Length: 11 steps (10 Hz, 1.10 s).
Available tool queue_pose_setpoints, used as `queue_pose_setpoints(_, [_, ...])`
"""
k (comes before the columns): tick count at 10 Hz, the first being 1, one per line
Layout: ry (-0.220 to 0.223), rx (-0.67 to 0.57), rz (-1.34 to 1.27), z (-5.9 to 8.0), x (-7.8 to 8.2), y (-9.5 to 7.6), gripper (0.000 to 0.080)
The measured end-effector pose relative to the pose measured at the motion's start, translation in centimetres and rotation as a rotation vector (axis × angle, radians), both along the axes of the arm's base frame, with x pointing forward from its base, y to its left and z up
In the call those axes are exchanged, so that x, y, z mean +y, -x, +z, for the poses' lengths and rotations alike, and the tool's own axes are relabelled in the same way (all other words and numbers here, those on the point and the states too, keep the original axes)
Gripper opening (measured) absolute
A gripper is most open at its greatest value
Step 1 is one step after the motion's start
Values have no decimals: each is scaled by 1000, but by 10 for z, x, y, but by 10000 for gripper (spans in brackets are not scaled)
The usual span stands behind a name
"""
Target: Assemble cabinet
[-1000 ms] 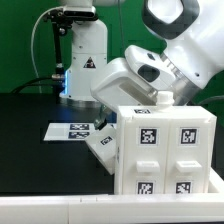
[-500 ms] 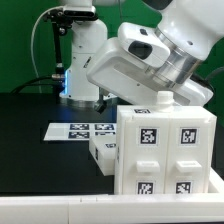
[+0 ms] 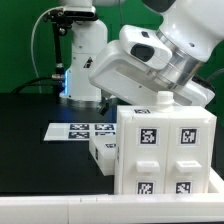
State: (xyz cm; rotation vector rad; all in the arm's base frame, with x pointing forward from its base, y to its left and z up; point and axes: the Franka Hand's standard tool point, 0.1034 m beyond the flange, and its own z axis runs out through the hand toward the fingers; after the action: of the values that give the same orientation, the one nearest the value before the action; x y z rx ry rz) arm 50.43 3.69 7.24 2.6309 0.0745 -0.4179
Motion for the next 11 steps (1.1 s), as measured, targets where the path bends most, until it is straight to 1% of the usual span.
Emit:
queue_pose_setpoints(1, [-18, 3, 3, 0, 1, -1, 797])
queue_pose_setpoints(2, [-115, -14, -8, -2, 1, -6, 797])
queue_pose_setpoints(3, [-207, -49, -19, -3, -3, -7, 797])
queue_pose_setpoints(4, [-286, -63, -34, -2, -6, -4, 797])
queue_pose_setpoints(5, [-374, -80, -63, -2, -12, -3, 797])
queue_pose_setpoints(6, [-436, -92, -96, -2, -22, -1, 797])
queue_pose_setpoints(8, [-536, -107, -124, -2, -39, -2, 797])
queue_pose_setpoints(9, [-575, -117, -145, -2, -46, -3, 797])
queue_pose_setpoints(10, [-572, -147, -114, -4, -51, -5, 797])
queue_pose_setpoints(11, [-561, -194, -51, -9, -51, -3, 797])
